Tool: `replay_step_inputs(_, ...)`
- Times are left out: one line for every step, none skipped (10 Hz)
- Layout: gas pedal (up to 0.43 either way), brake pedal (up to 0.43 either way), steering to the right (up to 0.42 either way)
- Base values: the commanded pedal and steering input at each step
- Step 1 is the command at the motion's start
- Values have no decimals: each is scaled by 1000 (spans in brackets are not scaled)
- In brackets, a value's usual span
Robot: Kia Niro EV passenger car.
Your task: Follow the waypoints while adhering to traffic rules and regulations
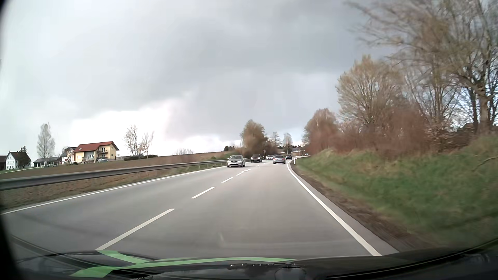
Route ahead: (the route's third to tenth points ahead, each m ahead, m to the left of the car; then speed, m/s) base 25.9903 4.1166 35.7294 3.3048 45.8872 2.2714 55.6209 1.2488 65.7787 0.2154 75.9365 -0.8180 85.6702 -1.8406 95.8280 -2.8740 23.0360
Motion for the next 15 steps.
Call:
replay_step_inputs(197, 0, 4)
replay_step_inputs(197, 0, 4)
replay_step_inputs(197, 0, 4)
replay_step_inputs(197, 0, 4)
replay_step_inputs(197, 0, 4)
replay_step_inputs(197, 0, 5)
replay_step_inputs(197, 0, 8)
replay_step_inputs(197, 0, 8)
replay_step_inputs(197, 0, 8)
replay_step_inputs(197, 0, 8)
replay_step_inputs(197, 0, 5)
replay_step_inputs(197, 0, 3)
replay_step_inputs(197, 0, 2)
replay_step_inputs(197, 0, 3)
replay_step_inputs(197, 0, 2)
